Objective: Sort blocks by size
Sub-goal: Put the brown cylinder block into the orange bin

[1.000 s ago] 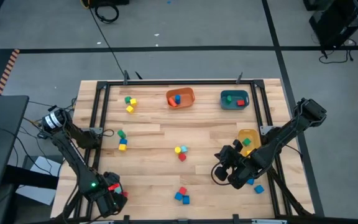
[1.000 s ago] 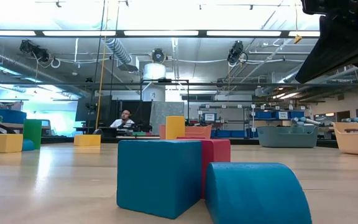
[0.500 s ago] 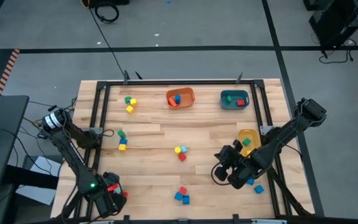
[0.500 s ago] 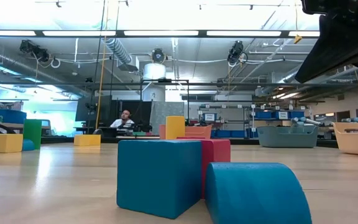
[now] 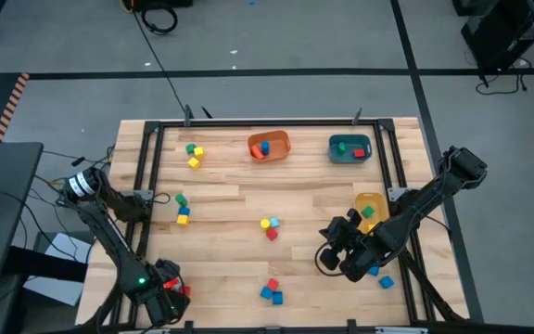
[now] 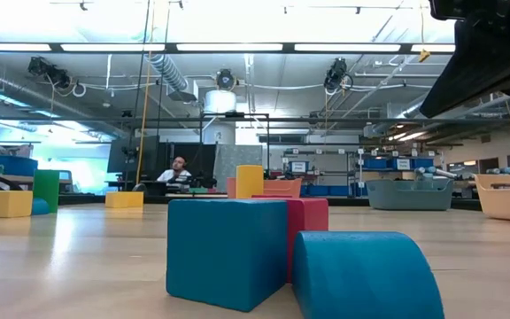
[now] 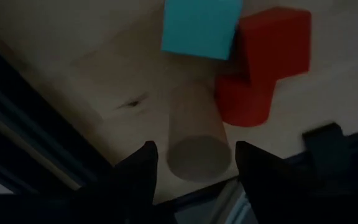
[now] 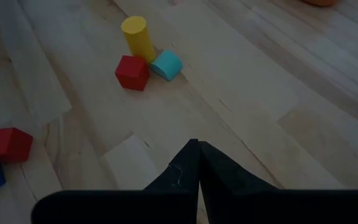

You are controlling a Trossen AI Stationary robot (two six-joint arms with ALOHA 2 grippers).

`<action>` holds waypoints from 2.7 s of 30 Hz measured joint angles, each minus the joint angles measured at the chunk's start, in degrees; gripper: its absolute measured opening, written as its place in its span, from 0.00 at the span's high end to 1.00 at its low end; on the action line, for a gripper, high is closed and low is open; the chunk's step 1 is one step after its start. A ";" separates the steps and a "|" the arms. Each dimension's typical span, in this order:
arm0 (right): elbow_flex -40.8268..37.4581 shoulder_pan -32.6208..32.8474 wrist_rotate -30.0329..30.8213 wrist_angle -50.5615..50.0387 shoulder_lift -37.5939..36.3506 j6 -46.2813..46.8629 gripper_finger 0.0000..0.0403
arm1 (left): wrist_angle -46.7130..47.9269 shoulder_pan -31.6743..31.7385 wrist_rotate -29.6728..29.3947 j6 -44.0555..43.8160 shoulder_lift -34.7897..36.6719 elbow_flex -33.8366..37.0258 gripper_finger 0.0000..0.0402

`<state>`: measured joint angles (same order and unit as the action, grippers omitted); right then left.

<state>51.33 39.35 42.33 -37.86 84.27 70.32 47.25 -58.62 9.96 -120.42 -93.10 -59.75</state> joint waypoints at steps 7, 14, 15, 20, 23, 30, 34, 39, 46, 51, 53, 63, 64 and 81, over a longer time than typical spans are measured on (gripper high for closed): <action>0.00 0.00 0.00 0.14 0.00 0.00 0.95 | 0.25 0.00 -0.18 0.40 0.00 -0.01 0.48; 0.00 0.00 0.00 0.17 0.00 0.00 0.95 | 0.26 -0.01 -0.20 0.42 0.00 0.00 0.60; 0.00 0.00 -0.02 0.17 0.00 0.00 0.95 | 0.26 -0.01 -0.22 0.42 0.00 -0.01 0.61; 0.00 0.00 -0.02 0.33 0.00 0.00 0.95 | 0.30 0.01 0.12 1.09 0.02 -0.02 0.66; 0.00 -0.02 -0.02 0.35 0.00 0.00 0.95 | 0.43 0.11 0.72 3.06 0.02 -0.02 0.66; 0.00 -0.01 -0.02 0.61 0.00 0.00 0.95 | 4.68 0.49 6.27 3.67 1.55 -0.02 0.67; 0.00 -0.01 -0.02 0.61 0.00 0.00 0.95 | 7.72 0.49 5.79 3.67 4.31 -0.02 0.67; 0.01 -0.01 -0.02 0.60 0.00 -0.02 0.95 | 14.30 1.64 0.68 3.35 9.12 -0.02 0.66; 0.00 -0.09 -0.02 0.61 0.00 -0.02 0.95 | 19.95 6.69 -11.02 8.47 15.61 -0.02 0.66; 0.00 -0.17 0.01 0.60 0.00 -0.04 0.95 | 20.29 14.65 -23.74 21.05 17.29 -0.02 0.66; 0.01 -0.17 0.02 0.61 0.00 -0.04 0.95 | 19.91 19.25 -26.60 28.07 17.29 -0.02 0.66; 0.01 -0.18 0.14 0.61 0.00 -0.04 0.95 | 2.52 47.37 -33.14 70.44 17.07 -0.02 0.66; 0.00 -0.23 0.32 0.61 0.00 -0.09 0.95 | -1.33 50.08 -33.16 74.94 17.00 -0.02 0.66; 0.00 -1.86 1.57 1.00 0.00 -3.72 0.95 | -34.66 81.68 -18.28 99.25 1.71 -0.17 0.66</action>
<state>51.33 37.50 43.90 -36.86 84.27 66.60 12.58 23.05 -8.33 -21.17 -91.39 -59.92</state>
